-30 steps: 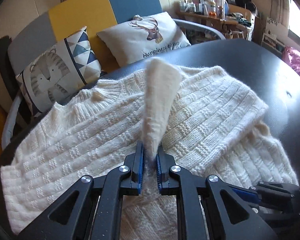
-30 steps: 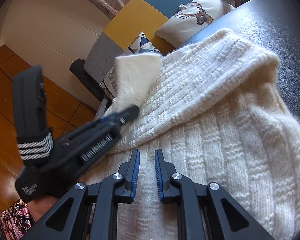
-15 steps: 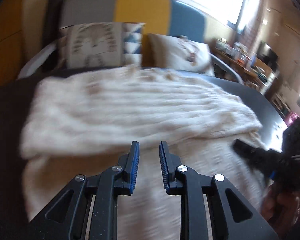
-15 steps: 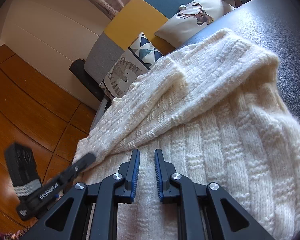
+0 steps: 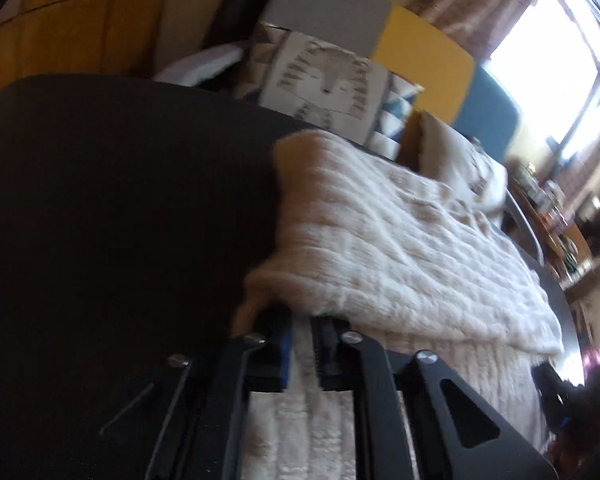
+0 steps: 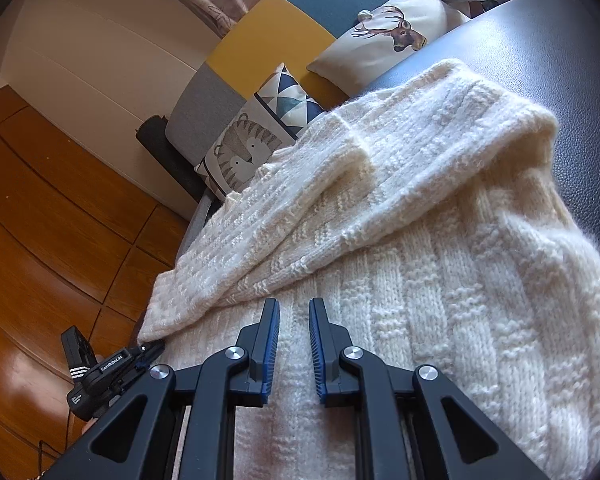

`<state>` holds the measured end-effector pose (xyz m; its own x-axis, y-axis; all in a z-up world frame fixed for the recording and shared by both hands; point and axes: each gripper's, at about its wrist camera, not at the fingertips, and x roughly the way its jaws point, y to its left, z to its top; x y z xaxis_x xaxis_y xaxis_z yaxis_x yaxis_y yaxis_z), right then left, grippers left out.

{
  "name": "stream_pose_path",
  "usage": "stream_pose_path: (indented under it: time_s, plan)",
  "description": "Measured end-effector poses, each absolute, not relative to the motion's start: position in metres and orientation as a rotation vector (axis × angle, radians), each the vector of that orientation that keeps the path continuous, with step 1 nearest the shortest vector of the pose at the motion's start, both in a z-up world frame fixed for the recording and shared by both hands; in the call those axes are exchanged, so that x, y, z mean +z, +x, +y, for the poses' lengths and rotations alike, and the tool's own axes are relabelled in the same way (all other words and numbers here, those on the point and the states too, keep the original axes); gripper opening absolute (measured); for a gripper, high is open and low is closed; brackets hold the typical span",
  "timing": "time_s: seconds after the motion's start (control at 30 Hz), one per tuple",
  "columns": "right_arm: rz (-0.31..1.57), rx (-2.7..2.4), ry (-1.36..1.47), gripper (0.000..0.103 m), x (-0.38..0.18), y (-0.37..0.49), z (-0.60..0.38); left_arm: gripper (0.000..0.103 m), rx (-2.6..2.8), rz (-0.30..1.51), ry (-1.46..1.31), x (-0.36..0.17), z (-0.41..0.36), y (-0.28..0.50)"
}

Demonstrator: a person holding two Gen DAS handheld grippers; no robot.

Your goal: Fold clothes

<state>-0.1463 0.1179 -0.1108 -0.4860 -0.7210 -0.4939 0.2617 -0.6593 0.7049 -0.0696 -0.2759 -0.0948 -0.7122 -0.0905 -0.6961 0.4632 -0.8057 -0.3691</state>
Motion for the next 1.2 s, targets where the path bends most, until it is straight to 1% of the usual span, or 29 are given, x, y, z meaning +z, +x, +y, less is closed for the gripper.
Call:
stream_pose_path:
  time_s: [0.13,0.23,0.27,0.33,0.4,0.5,0.57,0.7,0.8,0.93,1.03,1.1,1.2]
  plan:
    - [-0.730,-2.178,1.086,0.013,-0.109,-0.145,0.117,0.007,-2.499,0.866,0.949,-0.101,-0.286,-0.057]
    - [-0.684,-2.201,1.115,0.014,-0.105,-0.145,0.112,0.007,-2.515,0.918,0.947,-0.104,-0.291,-0.056]
    - [-0.654,-2.211,1.123,0.015,-0.101,-0.146,0.109,0.007,-2.517,0.923,0.945,-0.104,-0.291,-0.056]
    - [-0.583,-2.238,1.113,0.016,-0.089,-0.146,0.102,0.007,-2.520,0.934,0.939,-0.105,-0.291,-0.057]
    - [-0.500,-2.273,1.041,0.016,-0.068,-0.149,0.093,0.007,-2.524,0.942,0.927,-0.104,-0.291,-0.058]
    - [-0.381,-2.350,0.991,0.016,-0.043,-0.167,0.076,0.007,-2.530,0.951,0.906,-0.102,-0.292,-0.061]
    - [-0.319,-2.380,1.052,0.016,-0.039,-0.185,0.063,0.007,-2.534,1.034,0.845,-0.103,-0.298,-0.054]
    - [-0.313,-2.387,1.151,0.016,-0.051,-0.208,0.053,0.007,-2.483,1.172,0.762,-0.110,-0.311,-0.039]
    - [-0.336,-2.363,1.184,0.016,-0.067,-0.207,0.051,0.007,-2.430,1.262,0.720,-0.117,-0.320,-0.029]
    - [-0.306,-2.392,1.127,0.016,-0.080,-0.195,0.048,0.007,-2.419,1.334,0.695,-0.122,-0.325,-0.025]
    - [-0.332,-2.387,1.127,0.014,-0.086,-0.195,0.050,0.005,-2.404,1.400,0.681,-0.126,-0.330,-0.019]
    - [-0.347,-2.386,1.122,0.013,-0.087,-0.194,0.052,0.005,-2.411,1.388,0.712,-0.123,-0.329,-0.018]
    - [-0.344,-2.392,1.116,0.013,-0.086,-0.193,0.051,0.005,-2.471,1.243,0.791,-0.104,-0.318,-0.010]
